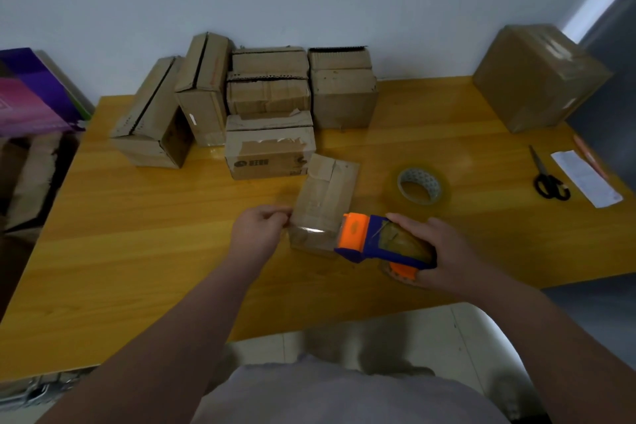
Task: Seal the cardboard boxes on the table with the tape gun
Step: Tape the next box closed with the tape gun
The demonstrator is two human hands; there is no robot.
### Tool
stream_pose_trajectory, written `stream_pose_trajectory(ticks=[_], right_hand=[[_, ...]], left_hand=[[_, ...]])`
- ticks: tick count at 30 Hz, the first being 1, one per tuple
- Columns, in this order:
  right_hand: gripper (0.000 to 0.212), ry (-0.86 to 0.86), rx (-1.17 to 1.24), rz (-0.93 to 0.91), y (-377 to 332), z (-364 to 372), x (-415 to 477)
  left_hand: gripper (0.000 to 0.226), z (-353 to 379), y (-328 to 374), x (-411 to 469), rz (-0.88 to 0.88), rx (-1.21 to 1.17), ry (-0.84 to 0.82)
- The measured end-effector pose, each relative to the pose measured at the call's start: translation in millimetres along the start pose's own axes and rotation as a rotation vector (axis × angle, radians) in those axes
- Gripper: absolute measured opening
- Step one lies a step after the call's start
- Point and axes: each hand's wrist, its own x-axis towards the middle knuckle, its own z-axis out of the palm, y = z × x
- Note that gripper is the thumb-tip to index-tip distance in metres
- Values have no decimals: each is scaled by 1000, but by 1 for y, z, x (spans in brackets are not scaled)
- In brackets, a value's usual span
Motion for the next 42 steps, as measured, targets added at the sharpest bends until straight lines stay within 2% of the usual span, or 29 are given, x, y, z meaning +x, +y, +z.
stream_pose_trajectory(ticks=[2, 5, 8, 10, 11, 14, 16, 20, 24, 27, 30, 34, 42], right_hand=[[85, -15, 2, 6, -2, 0, -1], [86, -15, -18, 16, -4, 2, -2], [87, -13, -35, 29, -4, 4, -4], [87, -9, -39, 39, -4, 6, -4], [87, -7, -39, 43, -5, 7, -5], [87, 0, -23, 50, -5, 11, -6], [87, 7, -1, 44, -5, 13, -5], [87, 15, -10, 16, -6, 13, -9], [84, 13, 90, -26, -6, -3, -19], [83, 3, 51, -82, 4, -18, -29], [81, -12, 101, -7, 21, -28, -39], [77, -91, -105, 34, 14, -17, -27], [71, -259, -260, 159, -29, -2, 14]], left_hand=[[34, 6, 2, -11, -39, -119, -90], [49, 6, 0, -14, -73, -165, -194], [64, 1, -3, -6, -141, -114, -307], [69, 1, -2, -4, -115, -18, -384], [72, 1, -1, -5, -42, 72, -399], [83, 5, 0, -11, 415, 629, -348], [89, 8, -2, -12, 648, 897, -389], [99, 11, -11, -8, 817, 1088, -477], [104, 9, -11, -4, 827, 1185, -492], [106, 10, -9, -3, 815, 1192, -497], [107, 11, -8, -2, 830, 1196, -486], [104, 13, -4, -5, 831, 1205, -485], [103, 14, -2, -8, 816, 1212, -474]])
